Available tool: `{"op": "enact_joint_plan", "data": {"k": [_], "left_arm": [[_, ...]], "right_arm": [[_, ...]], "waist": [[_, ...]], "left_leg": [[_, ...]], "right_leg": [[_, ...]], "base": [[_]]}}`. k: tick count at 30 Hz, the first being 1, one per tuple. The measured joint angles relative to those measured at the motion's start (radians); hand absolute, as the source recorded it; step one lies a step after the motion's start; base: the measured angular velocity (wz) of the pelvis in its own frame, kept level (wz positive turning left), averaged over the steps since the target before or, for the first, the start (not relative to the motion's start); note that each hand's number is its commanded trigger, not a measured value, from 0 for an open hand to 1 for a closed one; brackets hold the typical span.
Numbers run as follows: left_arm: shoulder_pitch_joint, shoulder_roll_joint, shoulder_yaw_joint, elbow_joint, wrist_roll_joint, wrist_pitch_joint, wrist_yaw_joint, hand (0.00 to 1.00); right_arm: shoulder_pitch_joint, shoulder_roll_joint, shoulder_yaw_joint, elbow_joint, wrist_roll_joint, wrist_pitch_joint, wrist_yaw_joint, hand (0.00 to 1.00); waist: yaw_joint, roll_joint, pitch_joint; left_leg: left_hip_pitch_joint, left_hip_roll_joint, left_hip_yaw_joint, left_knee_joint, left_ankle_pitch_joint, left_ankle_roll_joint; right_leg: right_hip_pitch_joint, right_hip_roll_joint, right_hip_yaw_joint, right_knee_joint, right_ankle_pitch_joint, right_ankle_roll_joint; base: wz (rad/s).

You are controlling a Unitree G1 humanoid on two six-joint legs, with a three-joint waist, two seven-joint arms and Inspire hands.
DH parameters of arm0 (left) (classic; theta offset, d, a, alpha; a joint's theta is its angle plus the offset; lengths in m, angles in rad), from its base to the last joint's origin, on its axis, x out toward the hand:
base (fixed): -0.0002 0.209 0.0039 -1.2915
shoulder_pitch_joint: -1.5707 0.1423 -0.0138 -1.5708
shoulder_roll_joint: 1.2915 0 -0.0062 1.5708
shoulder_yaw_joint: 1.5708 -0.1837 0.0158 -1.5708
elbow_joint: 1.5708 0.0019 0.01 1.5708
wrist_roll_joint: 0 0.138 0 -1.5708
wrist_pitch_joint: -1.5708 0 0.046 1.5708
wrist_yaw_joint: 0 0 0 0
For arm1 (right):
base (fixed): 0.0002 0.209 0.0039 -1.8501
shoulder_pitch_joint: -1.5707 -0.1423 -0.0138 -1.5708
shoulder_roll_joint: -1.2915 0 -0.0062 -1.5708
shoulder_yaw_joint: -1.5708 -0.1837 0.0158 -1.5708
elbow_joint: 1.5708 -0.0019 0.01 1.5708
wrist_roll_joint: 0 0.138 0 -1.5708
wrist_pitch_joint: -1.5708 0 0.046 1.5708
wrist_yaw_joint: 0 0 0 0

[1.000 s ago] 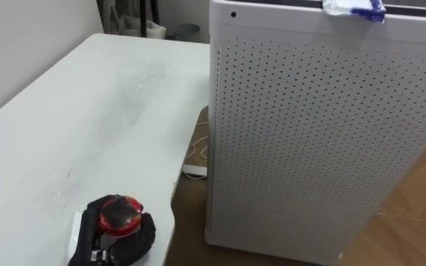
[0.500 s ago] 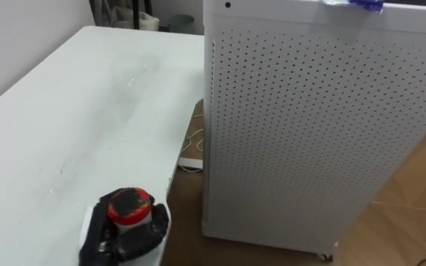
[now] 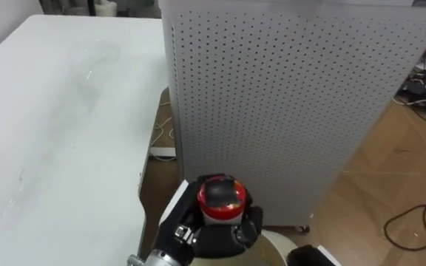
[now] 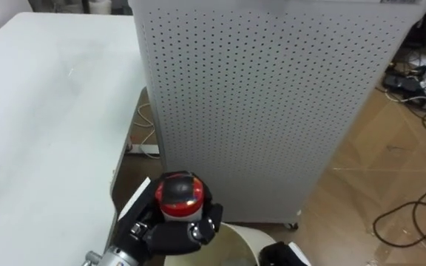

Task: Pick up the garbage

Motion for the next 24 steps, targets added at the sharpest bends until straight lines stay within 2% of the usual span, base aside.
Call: {"op": "enact_joint_plan", "data": {"k": [7,10,13,14,15,16,17,18,24], "left_arm": [[-0.004,0.001,-0.004,0.0,0.001,0.014,-0.049,1.0],[-0.007,0.0,-0.004,0.0,0.001,0.017,-0.062,1.0],[-0.009,0.0,-0.004,0.012,0.001,0.019,-0.064,1.0],[-0.01,0.0,-0.005,0.021,0.002,0.019,-0.064,1.0],[-0.009,0.0,-0.007,0.03,0.003,0.02,-0.064,0.57],[-0.009,0.0,-0.008,0.034,0.003,0.02,-0.064,0.51],[-0.01,0.0,-0.007,0.04,0.004,0.02,-0.064,0.11],[-0.01,0.0,-0.007,0.048,0.004,0.02,-0.064,0.0],[-0.009,0.002,-0.007,0.064,0.004,0.02,-0.064,0.0]], "right_arm": [[-0.025,0.001,-0.002,-0.001,-0.01,-0.001,-0.036,1.0],[-0.025,0.001,-0.002,-0.003,-0.009,-0.001,-0.04,1.0],[-0.027,0.001,-0.002,-0.003,-0.009,-0.001,-0.058,1.0],[-0.031,0.001,-0.002,-0.003,-0.009,-0.001,-0.063,1.0],[-0.031,0.002,-0.002,-0.002,-0.009,-0.001,-0.066,1.0],[-0.032,0.002,-0.002,-0.002,-0.009,-0.001,-0.067,1.0],[-0.032,0.004,-0.002,-0.001,-0.009,-0.003,-0.067,1.0],[-0.032,0.006,-0.002,0.003,-0.009,-0.008,-0.069,1.0],[-0.032,0.006,-0.002,0.034,-0.009,-0.022,-0.082,1.0]], "waist": [[0.003,0.001,-0.0003],[-0.001,0.008,-0.0011],[-0.004,0.029,-0.001],[-0.004,0.038,0.0032],[-0.004,0.045,0.004],[-0.003,0.047,0.0042],[-0.002,0.049,0.0046],[-0.001,0.049,0.0046],[-0.013,0.047,0.0052]], "left_leg": [[-0.078,0.007,0.014,0.019,0.0,0.001],[-0.094,0.009,0.019,0.026,0.0,0.001],[-0.105,0.011,0.02,0.031,0.0,0.001],[-0.106,0.011,0.022,0.031,0.0,0.001],[-0.106,0.011,0.024,0.03,0.0,0.001],[-0.106,0.011,0.026,0.03,0.0,0.001],[-0.107,0.012,0.031,0.03,0.0,0.001],[-0.107,0.014,0.038,0.03,0.0,0.001],[-0.111,0.015,0.048,0.029,0.002,0.001]], "right_leg": [[-0.087,0.001,0.015,0.032,0.0,0.0],[-0.102,0.002,0.018,0.034,0.0,-0.001],[-0.113,0.003,0.019,0.038,0.001,-0.001],[-0.122,0.003,0.023,0.051,0.0,-0.001],[-0.125,0.003,0.027,0.054,-0.001,-0.002],[-0.129,0.003,0.03,0.059,-0.002,-0.004],[-0.139,0.003,0.036,0.072,-0.005,-0.005],[-0.147,0.003,0.042,0.084,-0.007,-0.006],[-0.16,0.004,0.051,0.091,-0.008,-0.007]], "base": [[-0.05],[-0.02],[-0.02],[-0.08],[-0.09],[-0.11],[-0.15],[-0.16],[-0.05]]}}
